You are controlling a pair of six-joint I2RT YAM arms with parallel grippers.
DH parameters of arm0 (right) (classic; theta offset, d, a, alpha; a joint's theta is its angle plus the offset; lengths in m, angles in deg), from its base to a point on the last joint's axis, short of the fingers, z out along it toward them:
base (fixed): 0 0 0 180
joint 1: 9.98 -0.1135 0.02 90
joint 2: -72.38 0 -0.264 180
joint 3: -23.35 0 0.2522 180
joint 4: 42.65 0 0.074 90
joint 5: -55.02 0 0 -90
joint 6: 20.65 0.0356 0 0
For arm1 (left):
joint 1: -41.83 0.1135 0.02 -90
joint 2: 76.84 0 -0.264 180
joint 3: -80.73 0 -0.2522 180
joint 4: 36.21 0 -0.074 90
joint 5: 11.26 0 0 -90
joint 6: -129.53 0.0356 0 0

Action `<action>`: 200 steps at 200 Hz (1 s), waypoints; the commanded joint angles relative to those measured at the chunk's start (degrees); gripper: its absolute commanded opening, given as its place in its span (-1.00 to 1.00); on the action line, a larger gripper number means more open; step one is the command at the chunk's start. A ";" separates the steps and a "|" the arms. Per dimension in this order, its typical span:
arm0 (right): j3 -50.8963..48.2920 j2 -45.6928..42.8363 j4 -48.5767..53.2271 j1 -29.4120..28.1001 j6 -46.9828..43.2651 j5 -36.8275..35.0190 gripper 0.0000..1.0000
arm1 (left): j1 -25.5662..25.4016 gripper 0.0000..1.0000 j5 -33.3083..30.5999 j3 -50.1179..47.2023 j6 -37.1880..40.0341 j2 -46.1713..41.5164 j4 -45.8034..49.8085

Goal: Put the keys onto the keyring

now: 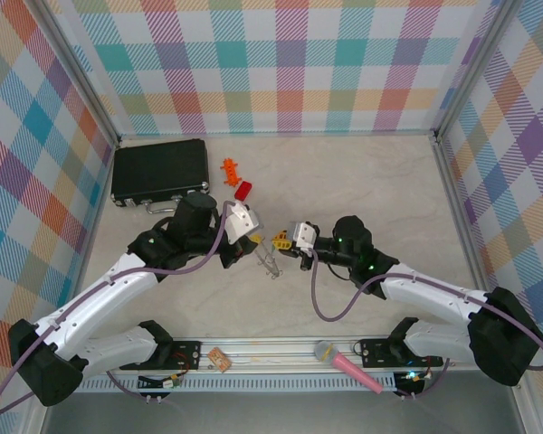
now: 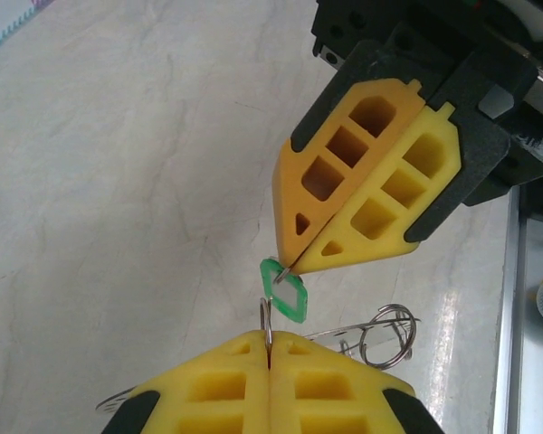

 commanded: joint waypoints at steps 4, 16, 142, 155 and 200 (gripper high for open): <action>1.73 -0.01 -2.28 -0.62 -2.27 -0.71 -1.00 | -0.96 -1.00 1.14 0.76 1.84 -0.38 2.06; 1.76 -0.29 -2.53 -0.61 -2.03 -0.42 -1.00 | -0.96 -1.00 0.97 1.44 1.84 0.12 2.87; 2.22 -0.14 -3.13 -1.72 -0.59 2.05 -1.00 | -1.39 -1.00 2.04 3.58 0.97 2.98 4.04; 2.20 -0.12 -2.95 -1.96 -0.75 1.93 -1.00 | -1.40 -1.00 1.80 3.84 0.80 3.18 4.15; 2.03 0.29 -2.36 -2.42 -1.00 1.79 -1.00 | -1.40 -1.00 1.72 3.97 0.35 3.33 3.62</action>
